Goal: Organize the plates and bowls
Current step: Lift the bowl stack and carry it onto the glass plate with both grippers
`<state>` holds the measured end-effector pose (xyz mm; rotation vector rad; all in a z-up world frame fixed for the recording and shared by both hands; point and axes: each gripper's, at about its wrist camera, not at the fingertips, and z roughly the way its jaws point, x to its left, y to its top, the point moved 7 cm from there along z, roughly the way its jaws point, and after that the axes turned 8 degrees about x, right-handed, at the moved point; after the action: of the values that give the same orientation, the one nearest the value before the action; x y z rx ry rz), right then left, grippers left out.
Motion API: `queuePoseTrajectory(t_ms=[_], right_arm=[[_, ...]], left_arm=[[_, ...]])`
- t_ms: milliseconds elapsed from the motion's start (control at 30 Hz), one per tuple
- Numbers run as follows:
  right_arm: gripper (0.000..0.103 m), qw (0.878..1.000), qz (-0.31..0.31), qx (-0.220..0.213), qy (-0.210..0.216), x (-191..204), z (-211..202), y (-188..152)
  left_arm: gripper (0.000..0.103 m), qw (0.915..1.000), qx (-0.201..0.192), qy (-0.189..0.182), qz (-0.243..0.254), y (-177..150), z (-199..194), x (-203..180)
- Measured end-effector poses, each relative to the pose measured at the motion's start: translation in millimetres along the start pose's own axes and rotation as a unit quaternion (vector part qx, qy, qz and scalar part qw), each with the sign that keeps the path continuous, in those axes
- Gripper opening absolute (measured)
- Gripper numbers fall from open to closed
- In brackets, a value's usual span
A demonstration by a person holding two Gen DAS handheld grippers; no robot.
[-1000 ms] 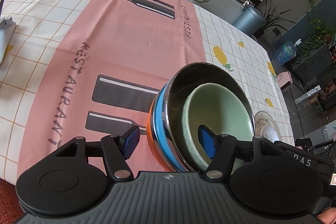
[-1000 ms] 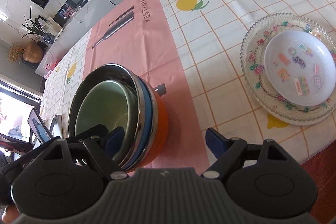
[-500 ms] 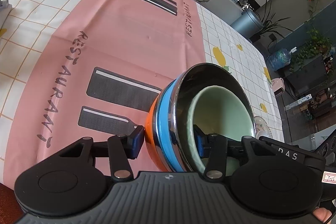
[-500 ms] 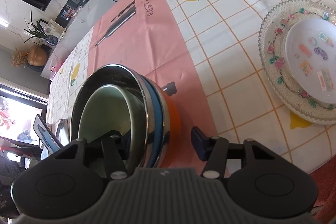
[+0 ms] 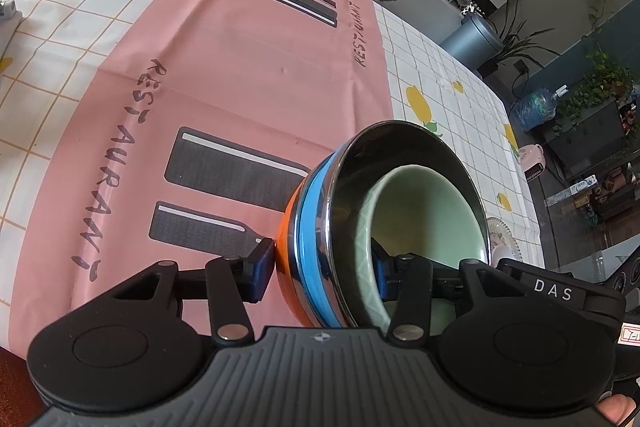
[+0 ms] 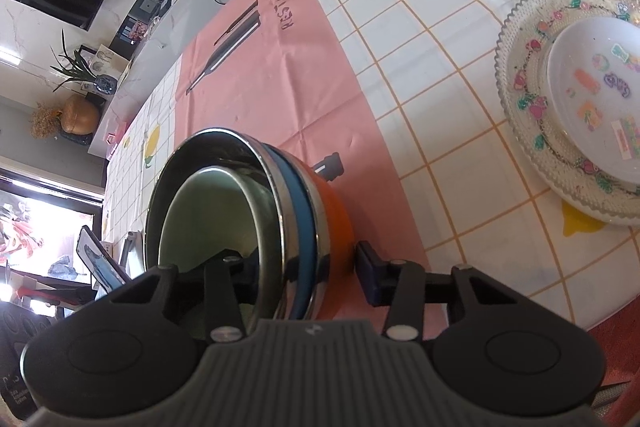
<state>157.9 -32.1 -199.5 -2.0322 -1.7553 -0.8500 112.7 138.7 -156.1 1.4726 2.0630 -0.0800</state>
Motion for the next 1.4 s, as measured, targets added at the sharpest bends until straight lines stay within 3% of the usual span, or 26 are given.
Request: queuePoseTrajectory(t_ms=[333, 767, 1200, 1400], right_arm=[[0.044, 1.0, -0.001, -0.008, 0.017, -0.4, -18.6, -3.8], [0.044, 0.998, -0.002, -0.063, 0.03, -24.0, -84.9, 7.8], [0.045, 0.993, 0.02, -0.113, 0.018, -88.9, -158.0, 39.2], [0.045, 0.992, 0.046, -0.115, 0.014, -126.0, -167.4, 47.7]], left_arm=[[0.053, 0.9999, -0.009, -0.004, 0.006, -2.1, -11.6, -17.5], [0.054, 0.9986, -0.009, -0.028, 0.043, -9.2, -8.9, -84.0], [0.054, 0.994, 0.025, -0.057, 0.09, -14.3, 39.2, -174.7], [0.054, 0.9924, 0.049, -0.053, 0.1, -21.7, 68.3, -196.0]])
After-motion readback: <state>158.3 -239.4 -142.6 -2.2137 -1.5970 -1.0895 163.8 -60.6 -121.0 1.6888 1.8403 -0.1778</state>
